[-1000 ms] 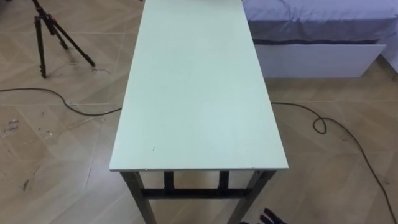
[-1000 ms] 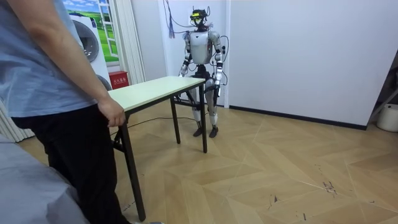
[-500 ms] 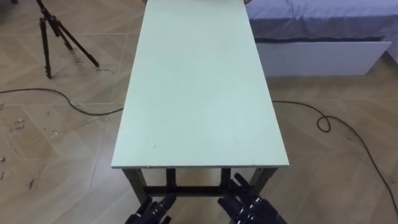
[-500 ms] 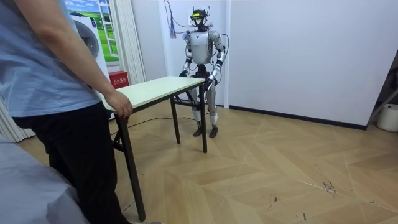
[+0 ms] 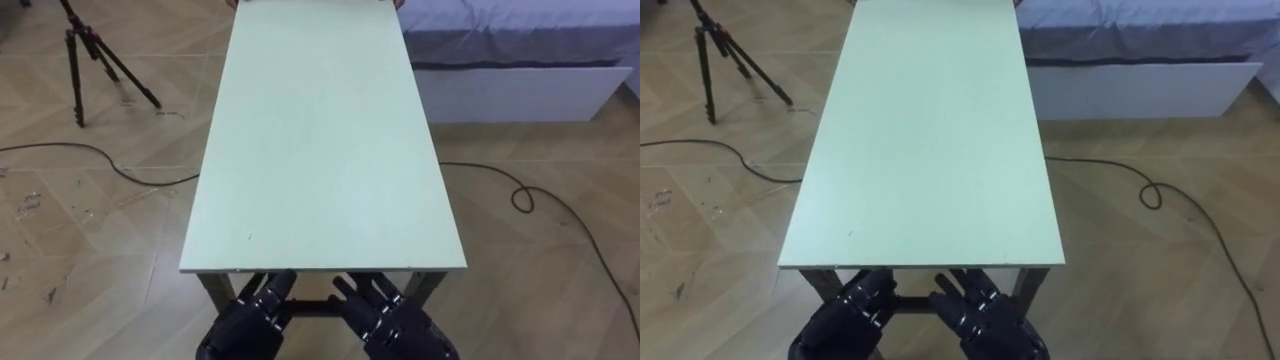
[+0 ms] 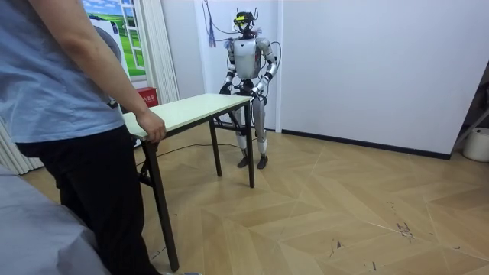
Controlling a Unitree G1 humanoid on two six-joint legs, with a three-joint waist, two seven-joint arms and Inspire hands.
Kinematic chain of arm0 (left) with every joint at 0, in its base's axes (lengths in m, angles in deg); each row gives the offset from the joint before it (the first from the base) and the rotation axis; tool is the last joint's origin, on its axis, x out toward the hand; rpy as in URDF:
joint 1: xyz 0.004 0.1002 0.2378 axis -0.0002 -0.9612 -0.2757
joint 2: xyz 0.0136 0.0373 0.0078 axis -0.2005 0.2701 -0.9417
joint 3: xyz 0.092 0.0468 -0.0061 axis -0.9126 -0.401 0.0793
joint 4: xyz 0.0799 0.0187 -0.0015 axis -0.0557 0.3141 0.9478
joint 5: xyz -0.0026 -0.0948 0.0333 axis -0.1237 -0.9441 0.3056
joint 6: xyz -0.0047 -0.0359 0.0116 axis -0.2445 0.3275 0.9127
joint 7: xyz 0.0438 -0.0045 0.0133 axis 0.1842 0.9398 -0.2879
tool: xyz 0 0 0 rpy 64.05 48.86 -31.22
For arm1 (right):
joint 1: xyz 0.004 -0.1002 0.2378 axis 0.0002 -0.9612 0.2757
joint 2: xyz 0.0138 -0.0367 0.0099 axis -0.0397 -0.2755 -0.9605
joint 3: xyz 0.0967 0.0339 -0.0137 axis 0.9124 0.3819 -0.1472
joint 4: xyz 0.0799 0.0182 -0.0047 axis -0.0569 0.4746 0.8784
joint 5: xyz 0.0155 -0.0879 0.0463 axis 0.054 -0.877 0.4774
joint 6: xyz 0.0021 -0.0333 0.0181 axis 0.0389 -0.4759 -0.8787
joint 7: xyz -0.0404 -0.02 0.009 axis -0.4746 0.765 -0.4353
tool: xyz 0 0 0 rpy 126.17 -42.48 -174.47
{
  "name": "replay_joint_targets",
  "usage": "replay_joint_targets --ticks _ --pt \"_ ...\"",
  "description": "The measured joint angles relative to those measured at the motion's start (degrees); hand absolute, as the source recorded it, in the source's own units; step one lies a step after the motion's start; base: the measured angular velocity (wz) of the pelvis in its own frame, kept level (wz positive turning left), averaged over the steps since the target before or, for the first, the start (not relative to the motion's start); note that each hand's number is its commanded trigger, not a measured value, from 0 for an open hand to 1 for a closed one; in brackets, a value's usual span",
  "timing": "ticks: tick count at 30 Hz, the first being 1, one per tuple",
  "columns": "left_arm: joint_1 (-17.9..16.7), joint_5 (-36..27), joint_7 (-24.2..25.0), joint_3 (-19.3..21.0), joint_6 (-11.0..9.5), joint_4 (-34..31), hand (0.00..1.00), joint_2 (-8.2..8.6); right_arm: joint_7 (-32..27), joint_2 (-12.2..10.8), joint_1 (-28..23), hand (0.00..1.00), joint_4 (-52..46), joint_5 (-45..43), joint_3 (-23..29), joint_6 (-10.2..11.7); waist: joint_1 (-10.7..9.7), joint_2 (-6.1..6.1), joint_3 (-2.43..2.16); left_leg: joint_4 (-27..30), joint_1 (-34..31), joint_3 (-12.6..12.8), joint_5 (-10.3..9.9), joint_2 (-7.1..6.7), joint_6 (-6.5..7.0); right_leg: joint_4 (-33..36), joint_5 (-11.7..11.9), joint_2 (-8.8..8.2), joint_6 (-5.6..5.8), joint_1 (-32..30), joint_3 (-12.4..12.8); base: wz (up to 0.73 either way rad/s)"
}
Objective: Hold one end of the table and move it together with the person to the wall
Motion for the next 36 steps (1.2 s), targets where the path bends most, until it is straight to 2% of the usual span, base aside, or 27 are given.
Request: replay_joint_targets --ticks 3,10,12,17,23,26,30,33,36 --pt "1.8 -0.1 0.0 1.8 0.1 0.2 0.00 -0.22 -0.8 0.7 1.0 0.00 0.0 0.1 -0.1 -0.8 0.5 -0.14 0.17 0.0 0.1 0.1 0.0 -0.02 0.00 0.1 0.0 -0.01 0.00 0.0 0.1 0.00" --pt "2.3 -0.2 0.0 2.1 1.4 0.4 0.00 -0.55 -3.6 1.1 1.9 0.00 -0.2 3.1 0.0 -1.8 0.9 -0.09 0.47 0.0 0.4 0.1 0.0 -0.07 0.02 0.1 0.0 -0.05 0.01 -0.1 0.0 0.00" --pt "2.7 -1.7 0.0 3.7 2.6 0.7 0.00 -0.54 -4.7 1.6 2.8 0.00 -0.2 6.0 0.1 -3.4 0.8 0.11 0.64 0.0 0.4 0.1 0.0 -0.07 0.03 0.1 0.0 -0.05 0.01 -0.2 0.0 0.00" --pt "3.5 -3.6 -0.2 4.9 4.1 1.5 0.00 -0.32 -7.5 1.7 3.4 0.00 -0.2 13.7 0.1 -4.1 1.1 0.58 0.93 0.0 0.7 0.1 0.0 -0.05 0.03 0.1 0.0 -0.03 0.01 0.2 0.1 0.00" --pt "5.9 -3.7 -1.2 5.9 6.4 4.1 0.00 0.25 -12.3 1.6 5.1 0.00 -0.2 20.4 0.3 -4.7 1.9 0.89 0.84 0.0 1.0 0.3 0.0 -0.05 0.03 0.2 0.0 -0.02 0.01 0.4 0.2 0.00" --pt "6.9 -4.0 -2.3 6.4 7.3 4.7 0.00 0.91 -14.8 0.7 5.6 0.00 -0.3 23.5 2.1 -4.7 2.4 0.99 0.81 0.0 1.1 0.3 0.0 -0.05 0.03 0.2 0.0 -0.02 0.01 0.6 0.2 0.00" --pt "7.0 -3.9 -3.6 7.4 8.5 4.7 0.00 1.47 -17.9 0.0 5.7 0.00 -0.3 27.7 4.9 -4.7 2.4 1.39 0.61 0.0 1.1 0.3 0.0 -0.06 0.03 0.1 0.0 -0.01 0.01 0.5 0.2 0.00" --pt "7.0 -3.9 -4.1 8.4 8.9 4.7 0.00 2.75 -19.6 -1.2 5.7 0.00 -0.9 28.9 5.7 -4.8 2.4 1.59 0.56 0.0 1.1 0.3 0.0 -0.03 0.02 0.1 0.0 0.02 -0.01 0.4 0.2 0.00" --pt "7.0 -4.0 -4.1 8.6 9.2 4.7 0.00 2.87 -21.6 -1.9 5.7 0.00 -2.1 28.9 6.2 -4.7 2.2 1.88 0.54 0.0 0.9 0.5 0.0 -0.03 0.03 0.3 0.0 0.00 -0.01 0.2 0.2 0.00"
